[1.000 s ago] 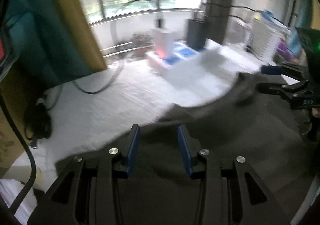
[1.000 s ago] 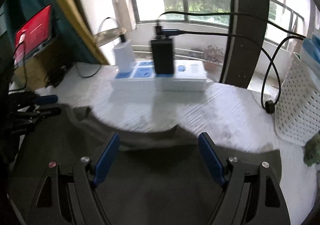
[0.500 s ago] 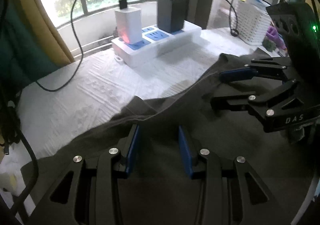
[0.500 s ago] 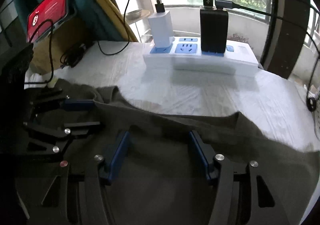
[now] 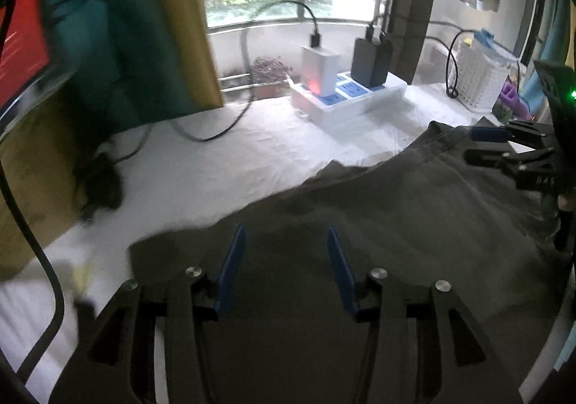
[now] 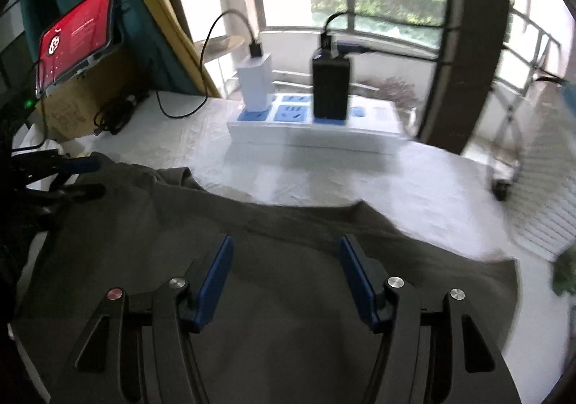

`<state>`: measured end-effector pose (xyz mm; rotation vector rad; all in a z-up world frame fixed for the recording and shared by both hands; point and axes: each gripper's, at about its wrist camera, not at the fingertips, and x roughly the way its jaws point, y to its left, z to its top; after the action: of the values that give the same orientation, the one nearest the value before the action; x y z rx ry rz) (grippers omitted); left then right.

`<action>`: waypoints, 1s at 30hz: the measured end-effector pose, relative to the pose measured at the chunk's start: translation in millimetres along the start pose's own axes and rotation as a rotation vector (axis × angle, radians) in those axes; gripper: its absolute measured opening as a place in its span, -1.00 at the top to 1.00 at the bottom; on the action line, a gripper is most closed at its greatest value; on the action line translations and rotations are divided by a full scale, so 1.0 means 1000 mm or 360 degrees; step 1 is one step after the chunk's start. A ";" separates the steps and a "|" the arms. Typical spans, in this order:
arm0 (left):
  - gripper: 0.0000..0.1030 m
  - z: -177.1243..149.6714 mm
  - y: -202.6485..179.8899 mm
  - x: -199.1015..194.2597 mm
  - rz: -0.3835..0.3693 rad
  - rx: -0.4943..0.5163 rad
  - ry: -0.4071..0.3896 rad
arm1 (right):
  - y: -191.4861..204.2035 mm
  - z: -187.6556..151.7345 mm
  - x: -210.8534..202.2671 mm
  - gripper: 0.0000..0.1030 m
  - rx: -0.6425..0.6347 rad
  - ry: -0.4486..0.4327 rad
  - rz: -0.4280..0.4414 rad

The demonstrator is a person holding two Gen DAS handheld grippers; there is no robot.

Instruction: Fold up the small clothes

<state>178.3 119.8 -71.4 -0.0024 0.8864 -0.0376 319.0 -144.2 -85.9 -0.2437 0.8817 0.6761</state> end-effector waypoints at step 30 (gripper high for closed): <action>0.00 -0.196 -0.003 -0.135 0.0174 -0.0187 -0.0003 | -0.047 -0.183 -0.162 -0.24 0.0353 -0.0123 -0.0428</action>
<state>-58.8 123.9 -90.4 -0.0640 0.8844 0.1164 161.4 -337.2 -77.8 -0.1327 0.8242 0.3326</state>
